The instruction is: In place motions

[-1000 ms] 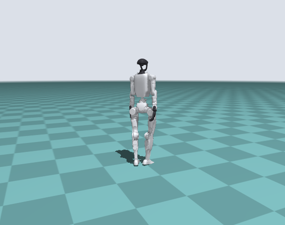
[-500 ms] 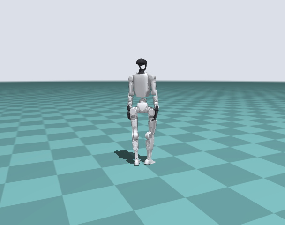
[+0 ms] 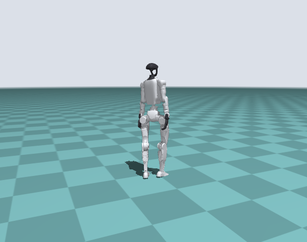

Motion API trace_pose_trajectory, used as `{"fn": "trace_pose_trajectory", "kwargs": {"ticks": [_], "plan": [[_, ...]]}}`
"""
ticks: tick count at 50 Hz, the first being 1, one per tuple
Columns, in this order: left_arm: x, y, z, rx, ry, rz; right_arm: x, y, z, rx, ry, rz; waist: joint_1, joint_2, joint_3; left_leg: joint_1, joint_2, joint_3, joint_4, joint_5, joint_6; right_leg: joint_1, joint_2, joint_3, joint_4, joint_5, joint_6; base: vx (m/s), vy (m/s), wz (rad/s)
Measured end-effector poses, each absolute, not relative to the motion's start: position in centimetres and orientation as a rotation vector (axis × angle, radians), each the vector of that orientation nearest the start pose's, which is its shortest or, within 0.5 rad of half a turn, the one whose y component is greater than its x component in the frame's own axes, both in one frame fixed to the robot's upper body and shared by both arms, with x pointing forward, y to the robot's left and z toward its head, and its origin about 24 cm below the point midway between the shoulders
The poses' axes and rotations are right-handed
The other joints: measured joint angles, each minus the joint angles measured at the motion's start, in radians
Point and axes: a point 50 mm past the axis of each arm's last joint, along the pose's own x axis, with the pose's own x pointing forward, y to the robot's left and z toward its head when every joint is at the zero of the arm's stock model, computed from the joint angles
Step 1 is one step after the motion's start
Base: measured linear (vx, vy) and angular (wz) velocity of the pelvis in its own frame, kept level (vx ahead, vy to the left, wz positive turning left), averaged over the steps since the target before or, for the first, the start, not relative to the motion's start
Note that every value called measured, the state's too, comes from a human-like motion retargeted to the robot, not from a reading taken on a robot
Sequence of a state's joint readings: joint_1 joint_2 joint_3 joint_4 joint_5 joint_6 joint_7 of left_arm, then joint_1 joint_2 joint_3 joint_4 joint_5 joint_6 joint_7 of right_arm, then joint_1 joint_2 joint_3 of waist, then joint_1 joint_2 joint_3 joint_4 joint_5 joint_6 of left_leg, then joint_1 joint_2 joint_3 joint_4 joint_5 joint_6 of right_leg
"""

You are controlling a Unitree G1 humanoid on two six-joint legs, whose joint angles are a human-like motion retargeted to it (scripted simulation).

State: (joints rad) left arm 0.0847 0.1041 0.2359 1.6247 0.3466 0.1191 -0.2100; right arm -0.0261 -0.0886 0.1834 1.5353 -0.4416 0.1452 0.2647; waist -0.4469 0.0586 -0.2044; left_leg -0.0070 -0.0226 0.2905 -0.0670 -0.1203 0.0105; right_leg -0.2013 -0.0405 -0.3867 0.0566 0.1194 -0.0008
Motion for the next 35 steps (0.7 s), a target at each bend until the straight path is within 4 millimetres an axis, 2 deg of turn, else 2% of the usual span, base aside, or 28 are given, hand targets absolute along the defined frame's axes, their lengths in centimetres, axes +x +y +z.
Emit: {"fn": "trace_pose_trajectory", "kwargs": {"ticks": [9,18,28,35], "plan": [[-5.8,17.5,-17.4,-0.069,1.844,-0.161,1.3,-17.7,-17.9,-0.33,1.712,0.525,0.034,0.015,-0.02,0.035,0.031,0.273,-0.002,-0.047,-0.041,-0.056,0.08,0.256,0.005,0.027,-0.009,-0.01,0.31,-1.55],[-4.1,16.7,-17.7,-0.046,1.792,-0.222,1.5,-17.7,-17.9,-0.227,1.699,0.411,0.074,0.049,-0.02,0.057,0.043,0.505,-0.002,-0.079,-0.077,-0.06,0.174,0.478,-0.037,0.068,-0.023,-0.06,0.18,-1.38],[-1.7,16.7,-18.0,-0.004,1.725,-0.263,1.5,-17.6,-17.9,-0.117,1.674,0.288,0.097,0.057,-0.005,0.062,0.032,0.574,-0.007,-0.088,-0.088,-0.059,0.217,0.552,-0.067,0.101,-0.049,-0.06,0.06,-0.44],[-1.4,16.5,-18.0,-0.018,1.71,-0.261,1.6,-17.7,-17.9,-0.149,1.658,0.296,0.099,0.052,0.002,0.06,0.031,0.541,-0.005,-0.082,-0.081,-0.057,0.206,0.507,-0.059,0.089,-0.056,-0.01,-0.06,0.32]]}}
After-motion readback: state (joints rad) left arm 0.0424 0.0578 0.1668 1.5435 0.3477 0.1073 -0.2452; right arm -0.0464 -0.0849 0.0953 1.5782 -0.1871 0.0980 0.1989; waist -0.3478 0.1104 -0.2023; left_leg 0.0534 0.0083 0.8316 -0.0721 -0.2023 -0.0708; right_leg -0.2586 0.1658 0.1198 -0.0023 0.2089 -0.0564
